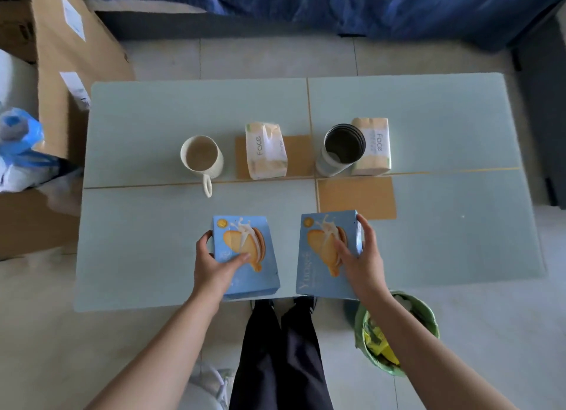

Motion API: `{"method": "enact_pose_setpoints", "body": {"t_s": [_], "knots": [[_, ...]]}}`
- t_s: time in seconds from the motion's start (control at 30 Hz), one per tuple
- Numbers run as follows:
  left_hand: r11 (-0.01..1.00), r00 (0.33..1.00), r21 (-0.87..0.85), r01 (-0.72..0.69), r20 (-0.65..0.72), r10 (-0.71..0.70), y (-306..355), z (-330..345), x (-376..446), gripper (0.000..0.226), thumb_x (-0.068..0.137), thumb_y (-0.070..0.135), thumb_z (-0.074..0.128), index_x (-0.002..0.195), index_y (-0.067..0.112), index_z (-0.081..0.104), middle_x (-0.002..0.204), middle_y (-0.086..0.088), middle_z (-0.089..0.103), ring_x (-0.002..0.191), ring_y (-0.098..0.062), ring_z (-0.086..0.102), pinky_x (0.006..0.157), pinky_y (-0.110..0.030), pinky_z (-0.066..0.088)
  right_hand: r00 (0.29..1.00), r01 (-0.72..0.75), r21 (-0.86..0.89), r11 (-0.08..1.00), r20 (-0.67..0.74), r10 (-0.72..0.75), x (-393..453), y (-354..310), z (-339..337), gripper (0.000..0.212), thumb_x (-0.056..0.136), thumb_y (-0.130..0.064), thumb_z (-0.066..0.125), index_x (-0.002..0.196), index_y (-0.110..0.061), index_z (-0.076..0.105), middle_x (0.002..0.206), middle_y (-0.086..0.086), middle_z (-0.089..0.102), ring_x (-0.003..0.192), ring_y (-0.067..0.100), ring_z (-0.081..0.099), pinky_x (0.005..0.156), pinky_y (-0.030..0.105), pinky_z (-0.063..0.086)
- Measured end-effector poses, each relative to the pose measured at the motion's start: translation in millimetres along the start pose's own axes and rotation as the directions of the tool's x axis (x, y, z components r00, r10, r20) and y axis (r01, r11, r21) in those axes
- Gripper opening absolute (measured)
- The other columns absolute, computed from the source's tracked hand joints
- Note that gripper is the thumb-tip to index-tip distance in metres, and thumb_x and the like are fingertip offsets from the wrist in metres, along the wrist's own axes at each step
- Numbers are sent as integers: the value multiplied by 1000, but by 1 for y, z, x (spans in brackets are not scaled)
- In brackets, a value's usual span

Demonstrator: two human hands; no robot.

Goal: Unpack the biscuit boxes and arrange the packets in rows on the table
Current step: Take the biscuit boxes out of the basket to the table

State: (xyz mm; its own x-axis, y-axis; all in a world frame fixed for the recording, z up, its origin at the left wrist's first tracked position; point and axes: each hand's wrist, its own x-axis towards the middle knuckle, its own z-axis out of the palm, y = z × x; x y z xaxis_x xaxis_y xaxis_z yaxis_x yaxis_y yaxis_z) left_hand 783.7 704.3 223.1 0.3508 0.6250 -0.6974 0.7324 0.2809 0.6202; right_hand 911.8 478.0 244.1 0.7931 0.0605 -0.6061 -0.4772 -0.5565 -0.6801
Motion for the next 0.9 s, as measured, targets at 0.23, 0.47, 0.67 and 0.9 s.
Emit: {"method": "enact_pose_setpoints", "body": {"t_s": [0.23, 0.47, 0.67, 0.9], "knots": [[999, 999, -20, -41, -3, 41, -4, 34, 70, 81, 63, 20, 90, 125, 37, 41, 109, 9, 59, 89, 1, 57, 61, -28, 49, 998, 20, -138, 990, -52, -27, 78, 17, -11, 72, 79, -39, 76, 134, -45, 31, 95, -22, 54, 80, 2, 58, 52, 23, 42], [980, 993, 161, -114, 57, 106, -8, 37, 101, 84, 72, 22, 85, 138, 31, 34, 119, -2, 57, 104, -19, 58, 67, -28, 49, 999, -20, -271, 962, -47, 8, 121, 28, -19, 67, 72, -31, 84, 124, -25, 41, 94, -5, 58, 73, 8, 57, 50, 23, 41], [966, 998, 252, -61, 10, 61, -12, 40, 107, 77, 76, 27, 81, 139, 18, 37, 132, -10, 52, 119, -30, 53, 97, -50, 47, 983, -150, -296, 943, -146, 111, 135, 34, -23, 58, 71, -28, 83, 117, -16, 49, 90, -4, 57, 73, 13, 55, 52, 22, 39], [948, 999, 317, 20, -37, -9, -11, 50, 105, 95, 70, 34, 85, 145, 15, 31, 139, -12, 37, 132, -32, 38, 109, -48, 34, 986, -156, -347, 925, -109, 125, 147, 31, -23, 46, 70, -32, 84, 98, -13, 53, 94, 5, 62, 83, 23, 59, 66, 33, 48]]}}
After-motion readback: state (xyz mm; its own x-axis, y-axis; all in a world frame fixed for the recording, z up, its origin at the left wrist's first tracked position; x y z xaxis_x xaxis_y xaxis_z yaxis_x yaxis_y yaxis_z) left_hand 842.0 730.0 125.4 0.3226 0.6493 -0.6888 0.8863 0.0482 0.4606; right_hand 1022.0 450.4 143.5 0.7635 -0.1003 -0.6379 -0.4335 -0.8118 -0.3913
